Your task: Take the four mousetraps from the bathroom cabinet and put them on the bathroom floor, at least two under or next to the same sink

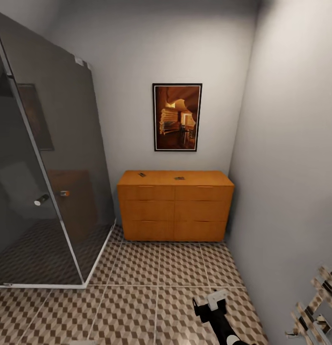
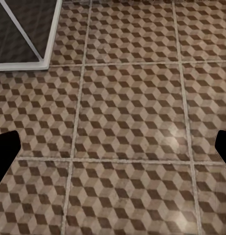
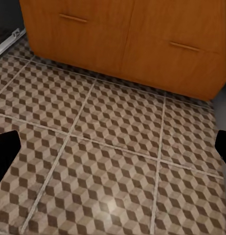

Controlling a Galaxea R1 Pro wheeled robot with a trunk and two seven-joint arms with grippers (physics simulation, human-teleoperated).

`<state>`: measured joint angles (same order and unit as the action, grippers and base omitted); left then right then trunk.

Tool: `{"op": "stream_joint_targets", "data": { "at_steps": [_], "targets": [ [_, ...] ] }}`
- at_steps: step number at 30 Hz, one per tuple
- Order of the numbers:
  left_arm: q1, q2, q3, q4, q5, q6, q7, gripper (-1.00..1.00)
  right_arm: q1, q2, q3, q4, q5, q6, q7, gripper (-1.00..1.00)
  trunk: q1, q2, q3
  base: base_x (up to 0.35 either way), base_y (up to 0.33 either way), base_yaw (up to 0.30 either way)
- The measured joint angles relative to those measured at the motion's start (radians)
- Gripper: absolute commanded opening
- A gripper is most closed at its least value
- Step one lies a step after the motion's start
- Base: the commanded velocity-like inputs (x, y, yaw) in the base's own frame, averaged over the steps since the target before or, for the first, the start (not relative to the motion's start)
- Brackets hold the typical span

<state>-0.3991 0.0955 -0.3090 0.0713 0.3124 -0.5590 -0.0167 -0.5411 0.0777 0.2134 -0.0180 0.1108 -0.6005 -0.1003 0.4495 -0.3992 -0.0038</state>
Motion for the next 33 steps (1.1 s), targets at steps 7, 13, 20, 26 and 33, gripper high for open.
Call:
{"op": "stream_joint_targets", "data": {
  "at_steps": [7,13,20,26,33],
  "targets": [
    [0.000,0.000,0.000,0.000,0.000,0.000,0.000,1.00,0.000,0.000,0.000,0.000,0.000,0.000,0.000,1.00,0.000,0.000,0.000,0.086,-0.242,0.000],
    [0.000,0.000,0.000,0.000,0.000,-0.001,0.000,1.00,0.000,0.000,0.000,0.000,0.000,0.000,-0.001,1.00,0.000,0.000,0.000,0.087,-0.169,0.000],
    [0.000,0.000,0.000,0.000,0.000,-0.001,0.000,1.00,0.000,-0.001,0.000,0.000,0.001,0.001,0.000,1.00,0.000,0.000,0.000,0.029,-0.020,0.000],
    [0.000,0.000,0.000,0.000,0.000,-0.002,0.000,1.00,0.000,-0.001,0.000,0.000,0.001,0.002,0.001,1.00,0.000,0.000,0.000,0.003,-0.002,0.000],
    [0.000,0.000,0.001,0.000,0.000,-0.002,0.001,1.00,0.000,-0.001,0.000,0.000,0.001,0.001,0.001,1.00,0.000,0.000,0.000,0.000,0.000,0.000]
  ]
}}
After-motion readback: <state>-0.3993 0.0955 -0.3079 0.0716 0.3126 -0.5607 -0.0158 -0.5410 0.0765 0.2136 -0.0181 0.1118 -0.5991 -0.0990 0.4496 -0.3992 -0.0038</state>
